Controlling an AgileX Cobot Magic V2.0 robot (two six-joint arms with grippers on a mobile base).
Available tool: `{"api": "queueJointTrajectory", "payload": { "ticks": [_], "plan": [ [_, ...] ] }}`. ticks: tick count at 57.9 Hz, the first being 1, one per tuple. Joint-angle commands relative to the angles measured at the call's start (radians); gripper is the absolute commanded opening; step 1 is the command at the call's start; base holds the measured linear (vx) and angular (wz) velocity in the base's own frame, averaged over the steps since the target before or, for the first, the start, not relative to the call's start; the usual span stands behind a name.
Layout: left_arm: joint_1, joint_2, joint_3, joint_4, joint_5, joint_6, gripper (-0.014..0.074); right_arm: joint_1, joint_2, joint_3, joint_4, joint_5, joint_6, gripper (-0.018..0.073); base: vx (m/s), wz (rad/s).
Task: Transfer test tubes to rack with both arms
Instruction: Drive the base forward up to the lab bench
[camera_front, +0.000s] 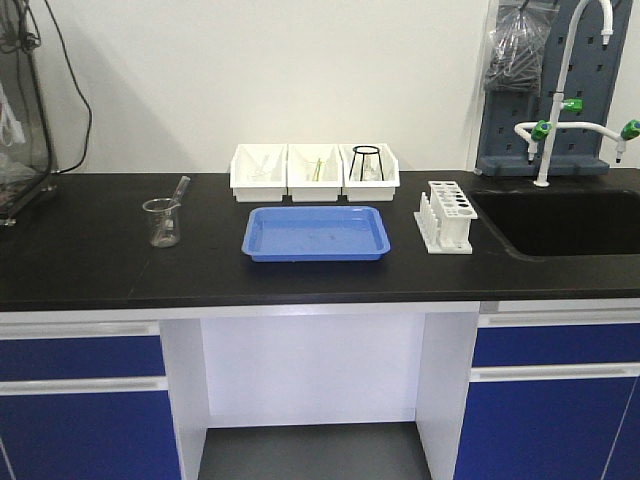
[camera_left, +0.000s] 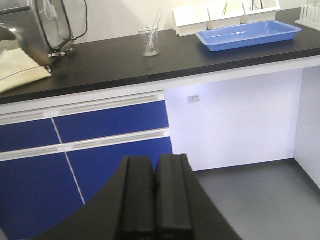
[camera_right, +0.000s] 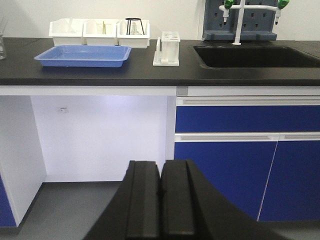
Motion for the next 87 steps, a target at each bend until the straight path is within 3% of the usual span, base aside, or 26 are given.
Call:
{"api": "queueJointTrajectory", "payload": {
  "ticks": [1, 87],
  "plan": [
    [-0.001, 0.0, 0.027, -0.002, -0.081, -0.007, -0.002, 0.001, -0.007, 0.011, -0.009, -0.082, -0.005, -0.0008, 0.27, -0.08],
    [-0.001, 0.0, 0.027, -0.002, -0.081, -0.007, -0.002, 0.001, -0.007, 0.011, -0.009, -0.082, -0.005, -0.0008, 0.41, 0.02]
  ]
}}
